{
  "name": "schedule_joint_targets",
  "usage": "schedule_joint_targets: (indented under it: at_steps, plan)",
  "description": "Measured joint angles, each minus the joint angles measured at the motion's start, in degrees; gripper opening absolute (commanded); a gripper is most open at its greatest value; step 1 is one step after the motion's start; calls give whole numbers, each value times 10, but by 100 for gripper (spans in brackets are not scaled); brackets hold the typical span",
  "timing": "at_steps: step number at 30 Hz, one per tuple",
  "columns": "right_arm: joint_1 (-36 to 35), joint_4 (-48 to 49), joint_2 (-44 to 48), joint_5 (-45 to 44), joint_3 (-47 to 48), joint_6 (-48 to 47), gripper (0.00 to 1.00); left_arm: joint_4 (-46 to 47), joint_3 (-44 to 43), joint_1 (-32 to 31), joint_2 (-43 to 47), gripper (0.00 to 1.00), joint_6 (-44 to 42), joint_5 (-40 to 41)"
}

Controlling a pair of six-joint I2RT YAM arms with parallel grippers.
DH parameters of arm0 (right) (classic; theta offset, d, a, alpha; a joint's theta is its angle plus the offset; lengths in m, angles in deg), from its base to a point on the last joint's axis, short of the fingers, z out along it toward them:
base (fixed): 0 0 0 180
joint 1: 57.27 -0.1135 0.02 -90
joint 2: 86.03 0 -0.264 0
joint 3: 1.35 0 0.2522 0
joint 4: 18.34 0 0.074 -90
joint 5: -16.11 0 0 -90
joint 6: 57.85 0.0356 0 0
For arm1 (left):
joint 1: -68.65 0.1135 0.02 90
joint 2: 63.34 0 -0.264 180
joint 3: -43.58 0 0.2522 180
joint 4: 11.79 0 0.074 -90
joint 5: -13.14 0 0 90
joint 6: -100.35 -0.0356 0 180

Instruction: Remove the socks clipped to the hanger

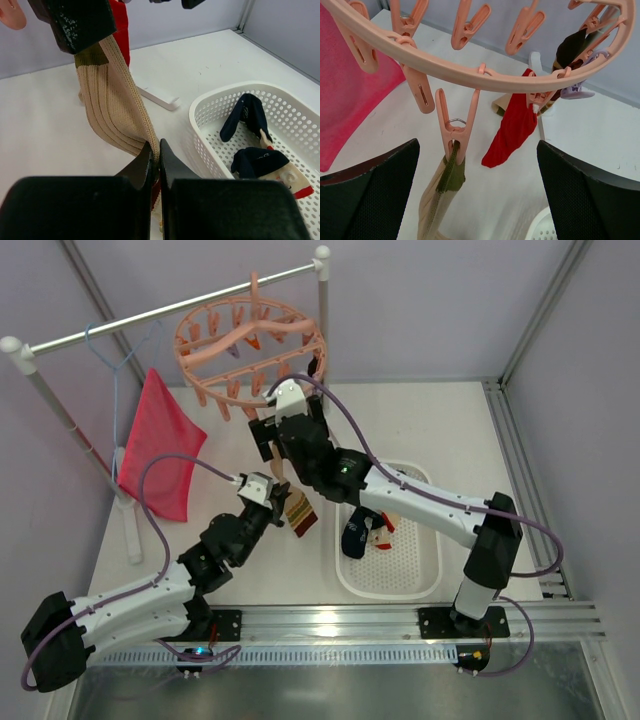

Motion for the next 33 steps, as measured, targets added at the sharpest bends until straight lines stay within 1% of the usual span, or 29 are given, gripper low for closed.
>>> schedule_joint_targets:
  at_steps: [7,15,26,33]
  plan:
    - [6,-4,-17,8,20,7,98,0,0,0,0,0,0,-7]
    - [7,5,-16,18,2,33,97,0,0,0,0,0,1,-10]
    - [7,35,-25,-5,1,29,96,0,0,0,1,0,2,-19]
    - [8,74,-37,-17,1,28,91,1,0,0,2,0,5,-26]
